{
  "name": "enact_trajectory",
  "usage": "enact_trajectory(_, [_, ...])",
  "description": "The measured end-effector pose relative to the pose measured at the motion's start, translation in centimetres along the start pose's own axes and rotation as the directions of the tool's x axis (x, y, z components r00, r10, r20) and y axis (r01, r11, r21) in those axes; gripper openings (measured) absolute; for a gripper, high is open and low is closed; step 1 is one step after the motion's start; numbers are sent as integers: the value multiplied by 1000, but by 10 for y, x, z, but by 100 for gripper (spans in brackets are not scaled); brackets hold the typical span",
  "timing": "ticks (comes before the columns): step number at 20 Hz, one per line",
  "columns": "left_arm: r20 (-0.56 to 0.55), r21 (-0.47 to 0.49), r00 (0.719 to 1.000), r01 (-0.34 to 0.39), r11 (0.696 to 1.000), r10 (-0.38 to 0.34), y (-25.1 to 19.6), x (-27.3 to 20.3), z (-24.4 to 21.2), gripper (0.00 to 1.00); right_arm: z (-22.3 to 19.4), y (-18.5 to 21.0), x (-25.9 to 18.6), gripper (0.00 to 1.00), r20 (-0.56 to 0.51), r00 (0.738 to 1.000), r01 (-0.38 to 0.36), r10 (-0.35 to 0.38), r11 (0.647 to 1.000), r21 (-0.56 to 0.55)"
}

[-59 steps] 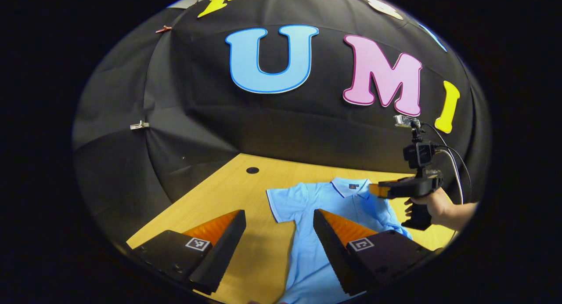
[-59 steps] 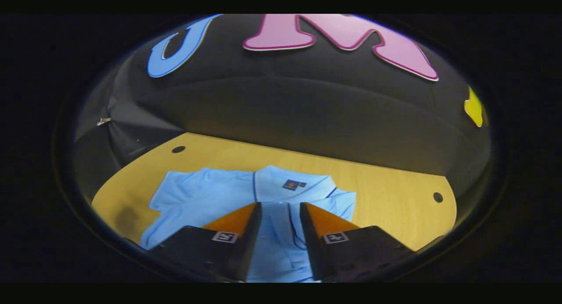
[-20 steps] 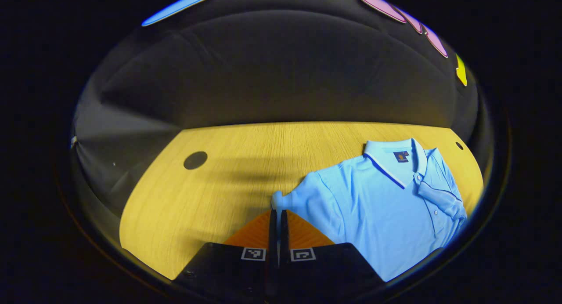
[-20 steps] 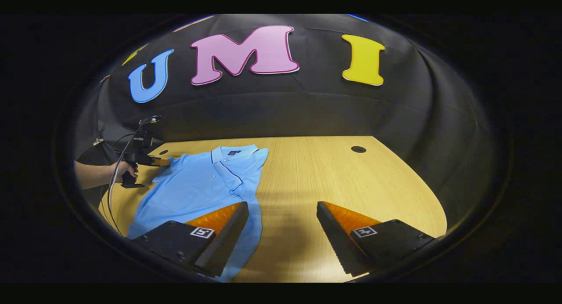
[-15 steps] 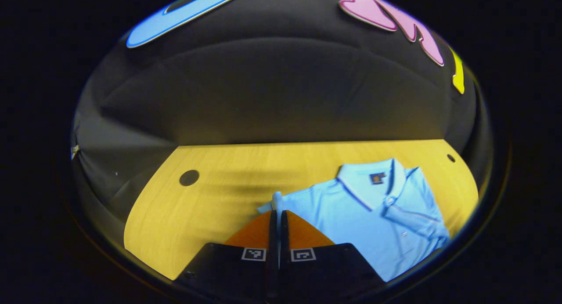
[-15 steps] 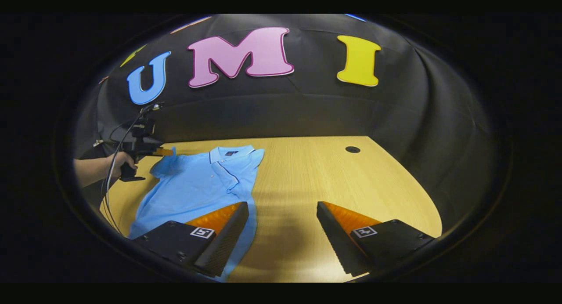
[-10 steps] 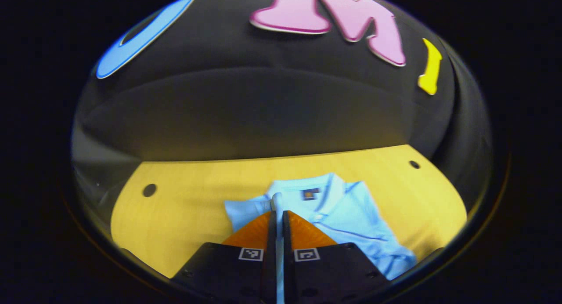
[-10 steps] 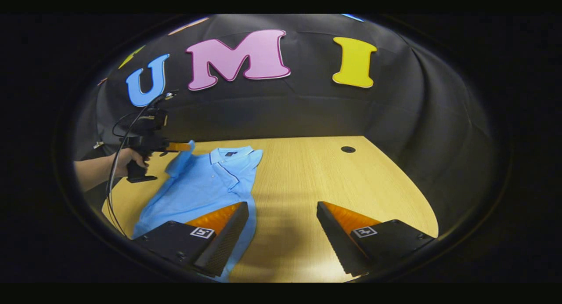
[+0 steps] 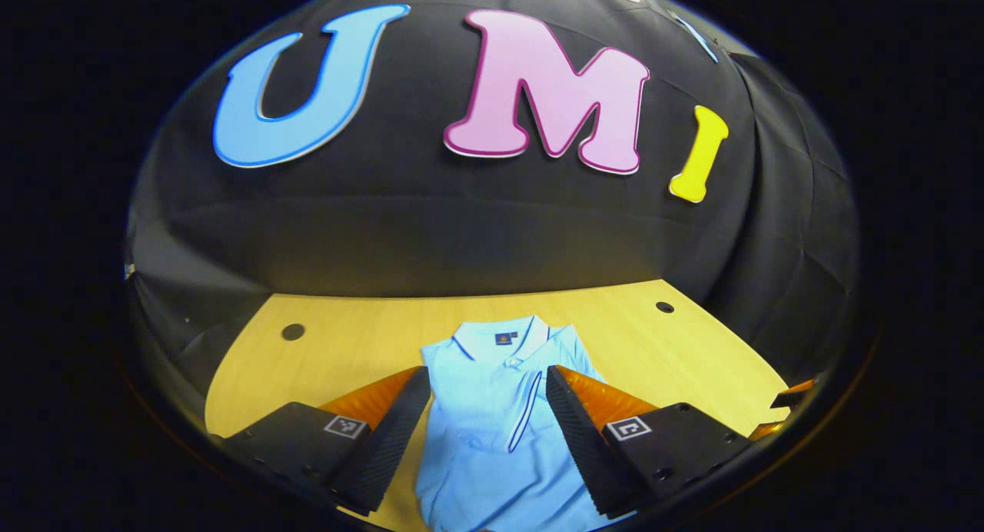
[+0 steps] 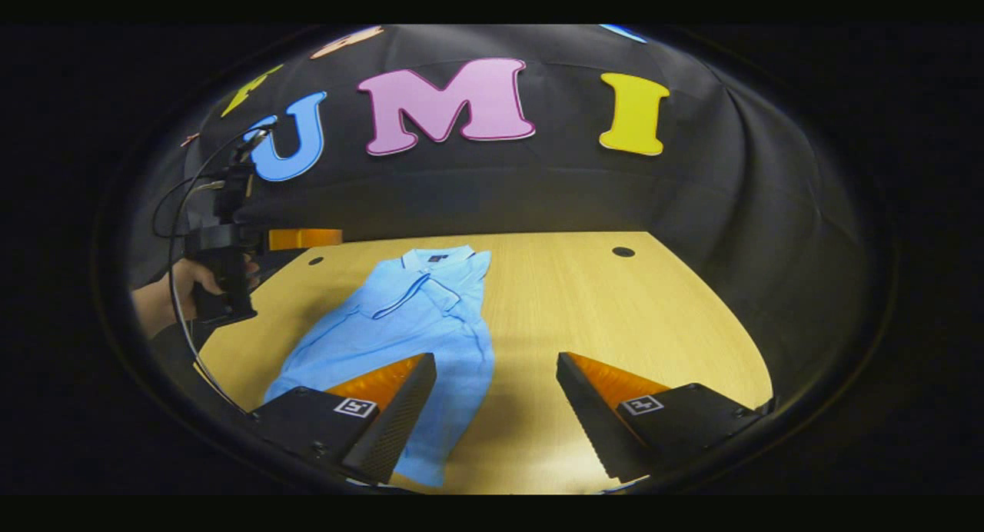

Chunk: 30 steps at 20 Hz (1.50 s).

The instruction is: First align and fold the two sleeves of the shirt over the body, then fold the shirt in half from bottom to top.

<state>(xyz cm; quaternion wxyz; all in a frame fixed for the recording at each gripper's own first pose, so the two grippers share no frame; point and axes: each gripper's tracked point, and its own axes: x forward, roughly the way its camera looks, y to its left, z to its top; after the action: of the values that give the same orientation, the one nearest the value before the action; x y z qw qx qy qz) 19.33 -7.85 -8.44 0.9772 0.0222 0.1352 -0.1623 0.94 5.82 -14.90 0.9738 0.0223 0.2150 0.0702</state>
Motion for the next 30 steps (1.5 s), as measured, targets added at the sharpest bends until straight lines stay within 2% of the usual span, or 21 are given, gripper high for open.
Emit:
enact_trajectory(4, [-15, -42, 1000, -27, 999, 26, 16, -67, -29, 97, -11, 18, -22, 99, -23, 1000, -4, 5, 1000, 16])
enact_trajectory(7, [-31, -26, 998, -48, 999, 47, 26, -110, -58, 97, -23, 23, -34, 99, -41, 999, 7, -7, 1000, 13])
enact_trajectory(10, [-78, -27, 996, -48, 998, 46, 24, -145, -99, 97, -38, 29, -43, 99, -62, 998, 16, -14, 1000, 27])
enact_trajectory(14, [-166, -19, 985, -49, 999, 45, 19, -173, -162, 97, -80, 49, -46, 99, -131, 991, -3, 10, 998, 58])
enact_trajectory(15, [-196, -16, 979, -51, 999, 47, 18, -179, -178, 97, -92, 55, -46, 99, -150, 989, -6, 14, 998, 55])
enact_trajectory(16, [-224, -17, 973, -56, 998, 51, 17, -182, -194, 92, -104, 61, -44, 99, -169, 985, -12, 19, 999, 43])
enact_trajectory(17, [-249, -23, 967, -66, 998, 58, 17, -183, -207, 97, -117, 63, -42, 99, -192, 981, -6, 11, 1000, 26])
enact_trajectory(21, [-322, -26, 944, -77, 997, 65, 14, -182, -249, 97, -154, 66, -30, 99, -261, 965, 28, -18, 999, 32])
enact_trajectory(28, [-393, 0, 916, -89, 996, 82, 13, -172, -283, 98, -181, 67, -9, 99, -309, 950, 44, -35, 999, 22])
enact_trajectory(29, [-402, 8, 912, -89, 996, 85, 11, -170, -285, 92, -179, 68, -8, 99, -304, 952, 49, -41, 999, 18])
enact_trajectory(30, [-412, 9, 907, -85, 996, 81, 10, -169, -291, 98, -177, 67, -4, 99, -302, 952, 45, -42, 999, 5])
